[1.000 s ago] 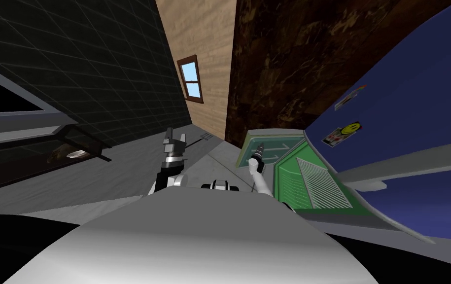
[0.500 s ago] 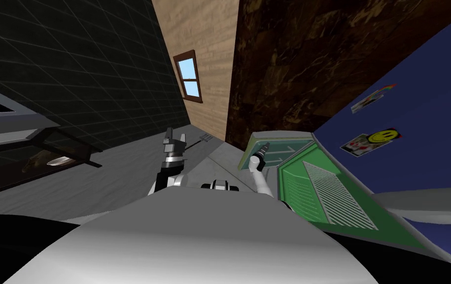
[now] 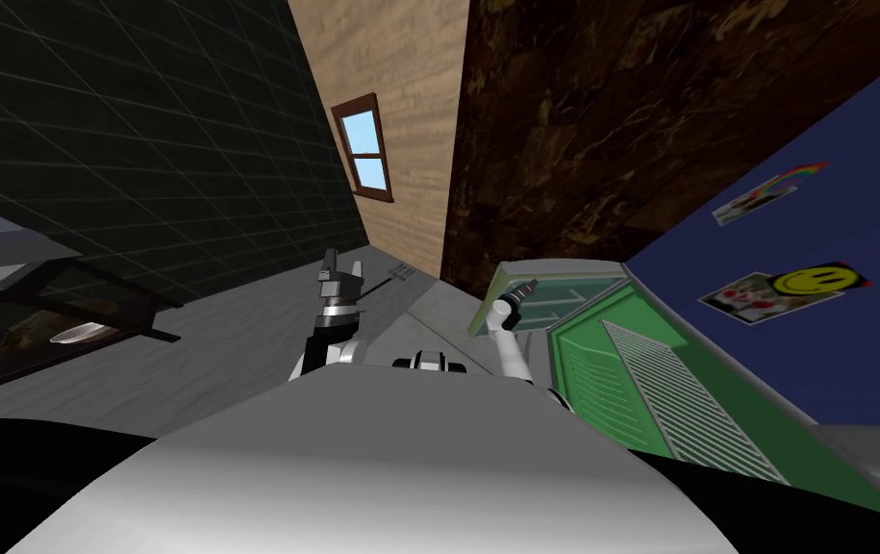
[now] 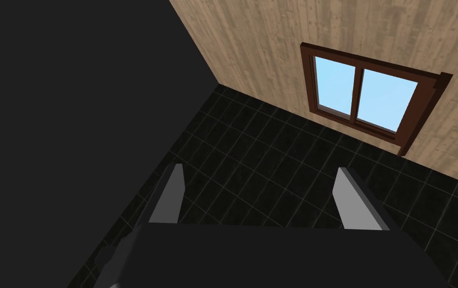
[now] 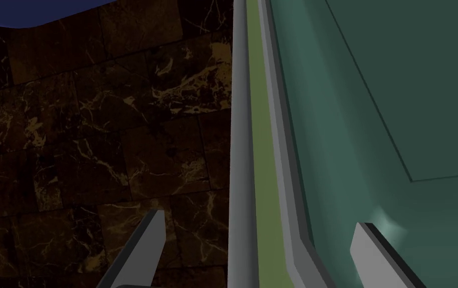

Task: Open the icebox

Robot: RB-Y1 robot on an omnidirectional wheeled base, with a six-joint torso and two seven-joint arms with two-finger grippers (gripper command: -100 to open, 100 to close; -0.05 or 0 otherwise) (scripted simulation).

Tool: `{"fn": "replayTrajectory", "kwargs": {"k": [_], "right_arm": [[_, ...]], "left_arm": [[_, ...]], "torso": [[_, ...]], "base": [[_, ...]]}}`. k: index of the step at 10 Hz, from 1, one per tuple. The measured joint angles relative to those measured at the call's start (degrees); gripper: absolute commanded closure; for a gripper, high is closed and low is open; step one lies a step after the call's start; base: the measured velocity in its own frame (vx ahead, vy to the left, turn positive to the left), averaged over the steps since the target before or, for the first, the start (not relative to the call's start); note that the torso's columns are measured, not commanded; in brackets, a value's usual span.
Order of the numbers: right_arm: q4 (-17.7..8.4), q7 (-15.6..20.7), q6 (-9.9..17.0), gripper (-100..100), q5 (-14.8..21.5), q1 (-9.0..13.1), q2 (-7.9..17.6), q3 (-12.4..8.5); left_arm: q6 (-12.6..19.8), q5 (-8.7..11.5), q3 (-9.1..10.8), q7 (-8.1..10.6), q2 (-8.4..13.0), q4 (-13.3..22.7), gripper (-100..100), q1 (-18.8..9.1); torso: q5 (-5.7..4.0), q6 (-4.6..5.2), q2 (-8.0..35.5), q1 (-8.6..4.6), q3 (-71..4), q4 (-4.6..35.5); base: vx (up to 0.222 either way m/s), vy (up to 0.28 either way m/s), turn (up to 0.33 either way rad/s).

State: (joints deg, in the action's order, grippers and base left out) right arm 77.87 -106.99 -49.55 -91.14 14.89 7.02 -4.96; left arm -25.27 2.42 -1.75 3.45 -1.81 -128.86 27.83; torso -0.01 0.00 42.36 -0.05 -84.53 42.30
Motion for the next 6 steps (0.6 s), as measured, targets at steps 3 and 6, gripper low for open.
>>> {"fn": "replayTrajectory", "kwargs": {"k": [3,6], "right_arm": [[1.4,-1.4,-2.3,-100,-3.1,1.0,0.0,-1.7],[3.6,-3.9,-5.8,-100,-7.1,1.6,-0.5,-3.9]], "left_arm": [[0.0,0.0,0.01,0.00,0.0,0.0,0,0.0],[0.0,0.0,0.00,0.00,0.0,0.0,0,0.0]], "torso": [[-0.01,0.00,-0.1,0.00,0.0,0.0],[0.07,-0.06,-0.1,0.23,-0.1,0.0]], "base": [[0.174,0.089,-0.047],[0.184,0.162,-0.053]]}}
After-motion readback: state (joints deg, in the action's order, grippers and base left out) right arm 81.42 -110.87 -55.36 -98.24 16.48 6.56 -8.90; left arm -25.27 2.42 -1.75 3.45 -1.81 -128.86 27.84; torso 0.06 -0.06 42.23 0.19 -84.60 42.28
